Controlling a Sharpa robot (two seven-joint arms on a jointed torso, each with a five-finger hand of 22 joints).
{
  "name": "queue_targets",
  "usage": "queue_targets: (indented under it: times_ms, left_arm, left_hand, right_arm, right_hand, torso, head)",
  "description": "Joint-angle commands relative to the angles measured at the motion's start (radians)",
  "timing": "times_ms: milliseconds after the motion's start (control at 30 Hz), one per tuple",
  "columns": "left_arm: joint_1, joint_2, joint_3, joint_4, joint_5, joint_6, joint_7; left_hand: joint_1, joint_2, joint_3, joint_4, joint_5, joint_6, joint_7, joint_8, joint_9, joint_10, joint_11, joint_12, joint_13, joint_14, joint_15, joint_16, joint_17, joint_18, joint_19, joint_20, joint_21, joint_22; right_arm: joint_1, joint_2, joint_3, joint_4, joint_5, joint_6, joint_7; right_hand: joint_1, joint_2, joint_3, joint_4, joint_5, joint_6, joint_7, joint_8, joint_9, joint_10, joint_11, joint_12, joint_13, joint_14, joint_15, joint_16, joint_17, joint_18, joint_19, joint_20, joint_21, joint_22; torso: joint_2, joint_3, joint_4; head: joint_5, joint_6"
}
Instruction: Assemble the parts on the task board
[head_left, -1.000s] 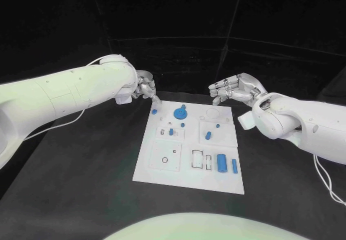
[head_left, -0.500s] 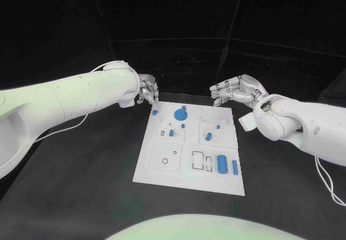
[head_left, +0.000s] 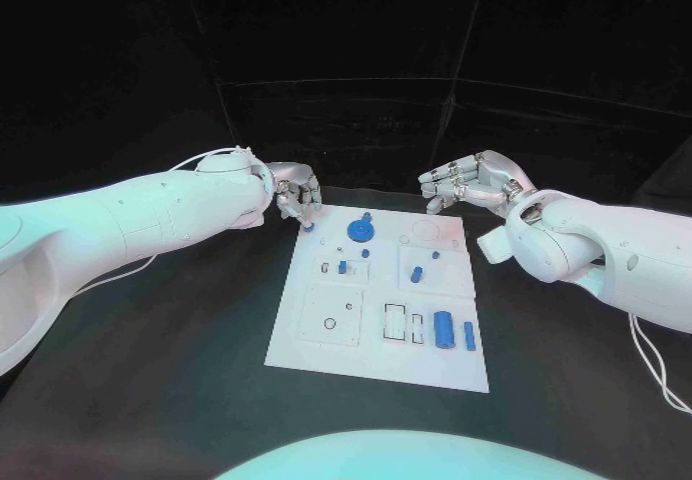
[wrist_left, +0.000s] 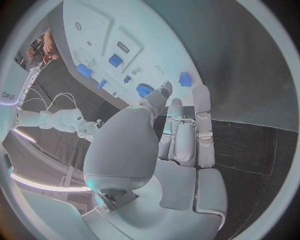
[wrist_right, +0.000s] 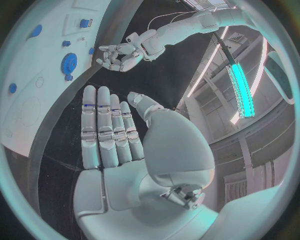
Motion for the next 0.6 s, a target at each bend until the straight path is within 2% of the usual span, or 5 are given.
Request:
queue_targets:
  times_ms: [33, 333, 600]
  left_arm:
    - [-0.001, 0.000, 0.000, -0.003, -0.041, -0.053, 0.075]
    - [-0.018, 0.008, 0.000, -0.029, -0.044, -0.052, 0.076]
    - [-0.035, 0.016, 0.000, -0.062, -0.053, -0.035, 0.070]
  left_hand:
    - [-0.004, -0.008, -0.007, -0.005, 0.000, 0.017, 0.001, -0.008, -0.005, 0.004, 0.005, -0.003, -0.003, 0.000, 0.002, 0.000, 0.006, 0.010, -0.001, 0.005, -0.004, -0.001]
    - [-0.023, -0.008, -0.030, -0.001, 0.000, 0.056, -0.004, -0.020, -0.020, 0.020, 0.005, 0.004, -0.009, 0.018, 0.002, 0.022, 0.038, 0.003, 0.026, 0.007, 0.027, 0.039]
    - [-0.021, -0.004, -0.050, -0.006, 0.000, 0.058, -0.002, -0.053, -0.043, 0.033, 0.005, 0.017, -0.011, 0.028, 0.002, 0.036, 0.056, -0.001, 0.044, 0.007, 0.045, 0.063]
  right_arm:
    - [0.002, 0.000, 0.001, 0.002, -0.003, 0.003, 0.008]
    - [0.002, 0.003, 0.001, 0.000, -0.003, 0.003, 0.009]
    - [0.002, 0.004, 0.001, -0.001, -0.003, 0.003, 0.010]
  right_hand:
    - [-0.008, 0.002, 0.001, 0.006, 0.006, -0.003, 0.001, -0.006, 0.000, 0.001, 0.004, -0.004, -0.002, 0.006, 0.002, -0.005, -0.001, 0.012, 0.004, 0.000, -0.004, -0.001]
    - [-0.008, 0.002, 0.001, 0.006, 0.006, -0.003, 0.001, -0.006, 0.000, 0.001, 0.004, -0.004, -0.002, 0.006, 0.002, -0.005, -0.001, 0.012, 0.004, 0.000, -0.004, -0.001]
    - [-0.008, 0.002, 0.001, 0.006, 0.006, -0.003, 0.001, -0.006, 0.000, 0.001, 0.004, -0.004, -0.002, 0.006, 0.002, -0.005, -0.001, 0.012, 0.004, 0.000, -0.004, -0.001]
  torso:
    - [0.000, -0.0002, 0.0006]
    - [0.000, 0.0002, 0.0003]
    - [0.000, 0.0011, -0.0004]
  head:
    - [0.000, -0.001]
    - [0.003, -0.001]
    - [0.004, 0.000]
